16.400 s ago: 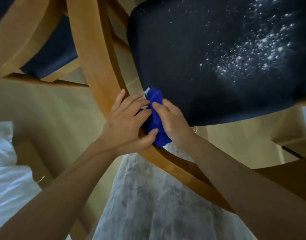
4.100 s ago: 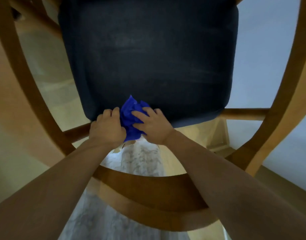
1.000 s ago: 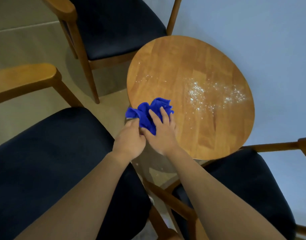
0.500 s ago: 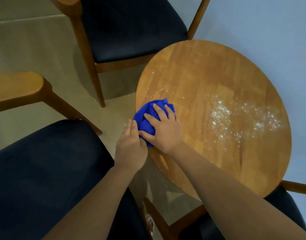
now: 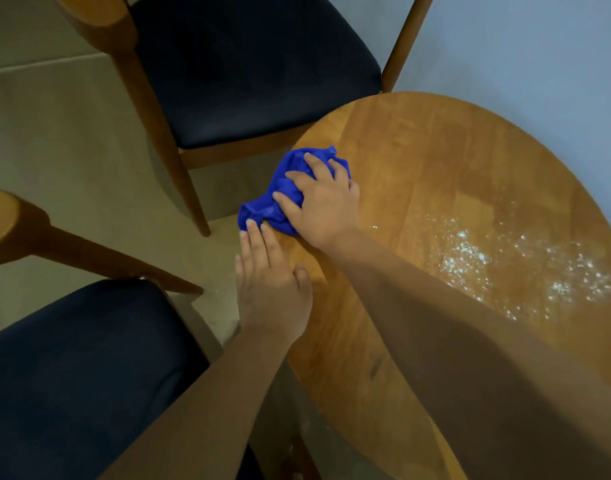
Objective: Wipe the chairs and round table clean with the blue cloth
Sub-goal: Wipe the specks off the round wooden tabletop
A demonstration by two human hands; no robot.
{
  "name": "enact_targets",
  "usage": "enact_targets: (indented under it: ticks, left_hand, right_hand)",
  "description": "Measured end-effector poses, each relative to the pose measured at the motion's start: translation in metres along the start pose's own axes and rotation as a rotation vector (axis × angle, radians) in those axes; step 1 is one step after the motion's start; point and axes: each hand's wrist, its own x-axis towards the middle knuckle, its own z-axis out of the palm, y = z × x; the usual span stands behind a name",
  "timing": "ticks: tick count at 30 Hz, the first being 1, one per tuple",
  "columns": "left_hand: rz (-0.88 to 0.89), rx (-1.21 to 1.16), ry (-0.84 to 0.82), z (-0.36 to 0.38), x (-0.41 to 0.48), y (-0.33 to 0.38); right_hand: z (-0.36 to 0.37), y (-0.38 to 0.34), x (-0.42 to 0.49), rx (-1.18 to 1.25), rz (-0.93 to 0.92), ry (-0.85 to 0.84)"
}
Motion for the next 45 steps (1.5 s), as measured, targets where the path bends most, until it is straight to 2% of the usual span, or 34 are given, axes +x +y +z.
enact_targets:
  ticks: [3, 7, 11, 14, 18, 22, 27, 32, 38, 42, 43, 45]
  left_hand:
    - [-0.011, 0.017, -0.032, 0.01, -0.003, -0.003]
    - [-0.01, 0.077, 0.053, 0.021, -0.001, -0.005]
    - [0.0, 0.094, 0.071, 0.026, 0.004, -0.006]
    - [0.021, 0.007, 0.024, 0.024, 0.004, -0.009]
    - [0.055, -0.11, -0.048, 0.016, 0.008, -0.014]
    - [0.026, -0.007, -0.147, 0.008, 0.007, -0.015]
    - [0.05, 0.089, -0.137, 0.002, -0.029, -0.021]
    - [0.135, -0.039, -0.097, 0.005, -0.08, -0.025]
    - [0.32, -0.06, -0.206, 0.011, -0.135, -0.031]
    - [0.489, 0.081, -0.257, 0.02, -0.158, -0.03]
    - [0.522, 0.111, -0.227, 0.022, -0.159, -0.029]
    - [0.483, 0.094, -0.207, 0.022, -0.154, -0.026]
  right_hand:
    - [-0.003, 0.005, 0.025, 0.027, 0.089, 0.012]
    - [-0.005, 0.006, 0.054, 0.069, 0.186, 0.015]
    - [-0.004, 0.008, 0.054, 0.087, 0.183, 0.014]
    - [-0.004, 0.008, 0.038, 0.094, 0.151, 0.015]
    - [-0.003, 0.004, 0.003, 0.103, 0.141, -0.008]
    - [0.001, -0.001, -0.049, 0.12, 0.15, -0.024]
    - [0.001, -0.005, -0.1, 0.172, 0.167, -0.065]
    - [0.0, -0.01, -0.161, 0.186, 0.238, -0.156]
    - [0.011, 0.002, -0.258, 0.162, 0.246, -0.057]
    - [0.008, 0.033, -0.296, 0.097, 0.271, -0.005]
    - [0.007, 0.04, -0.303, 0.095, 0.293, 0.017]
    - [0.006, 0.047, -0.306, 0.094, 0.333, 0.04]
